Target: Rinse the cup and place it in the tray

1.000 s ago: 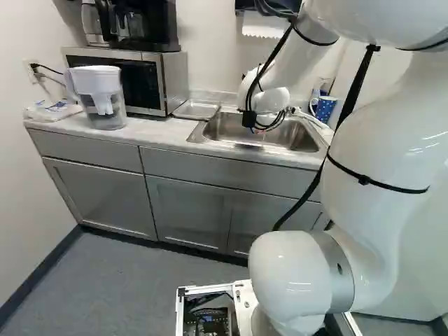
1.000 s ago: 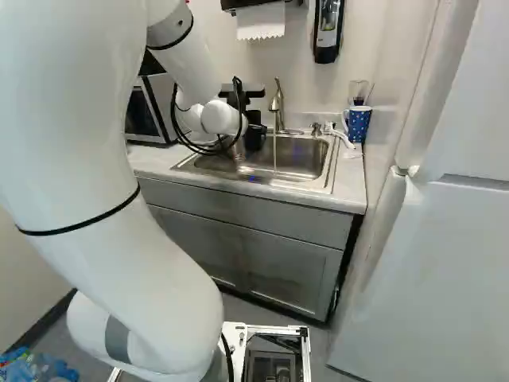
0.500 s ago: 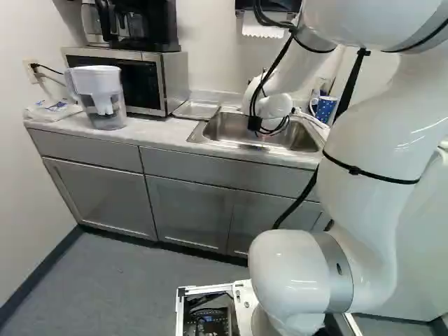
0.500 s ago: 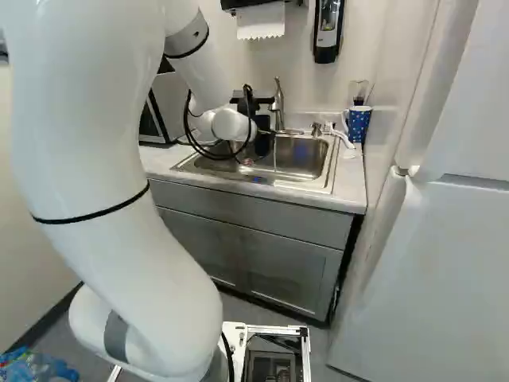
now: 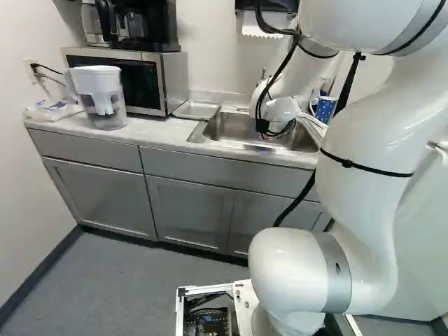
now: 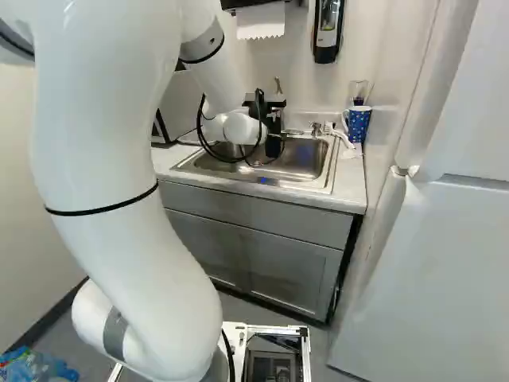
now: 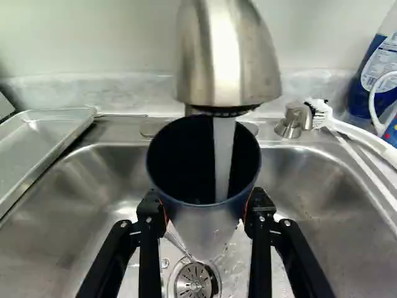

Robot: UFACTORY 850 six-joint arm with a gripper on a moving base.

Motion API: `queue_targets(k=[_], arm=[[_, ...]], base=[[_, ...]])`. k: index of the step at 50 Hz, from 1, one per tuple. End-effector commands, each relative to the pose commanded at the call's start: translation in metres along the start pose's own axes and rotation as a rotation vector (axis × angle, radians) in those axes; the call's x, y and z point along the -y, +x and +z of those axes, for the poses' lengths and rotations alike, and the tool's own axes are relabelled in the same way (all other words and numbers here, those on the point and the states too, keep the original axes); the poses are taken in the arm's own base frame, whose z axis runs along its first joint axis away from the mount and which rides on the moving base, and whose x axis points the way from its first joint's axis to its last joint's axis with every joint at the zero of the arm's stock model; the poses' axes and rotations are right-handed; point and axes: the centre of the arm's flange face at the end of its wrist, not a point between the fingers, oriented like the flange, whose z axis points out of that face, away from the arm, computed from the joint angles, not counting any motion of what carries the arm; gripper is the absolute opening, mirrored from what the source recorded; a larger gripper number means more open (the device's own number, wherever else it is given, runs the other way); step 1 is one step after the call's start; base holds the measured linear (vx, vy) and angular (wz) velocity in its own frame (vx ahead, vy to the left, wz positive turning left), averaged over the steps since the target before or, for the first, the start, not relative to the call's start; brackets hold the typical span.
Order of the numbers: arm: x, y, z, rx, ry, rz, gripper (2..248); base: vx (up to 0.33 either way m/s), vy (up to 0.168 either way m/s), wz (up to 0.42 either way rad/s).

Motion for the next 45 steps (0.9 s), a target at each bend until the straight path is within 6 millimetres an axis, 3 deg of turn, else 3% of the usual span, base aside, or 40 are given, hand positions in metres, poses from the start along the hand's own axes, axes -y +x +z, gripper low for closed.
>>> queue_targets(k=[45], arm=[[-0.0055, 0.0016, -0.0028, -0.027, -0.009, 0.004, 126]], base=[[0.0, 0.0, 0.0]])
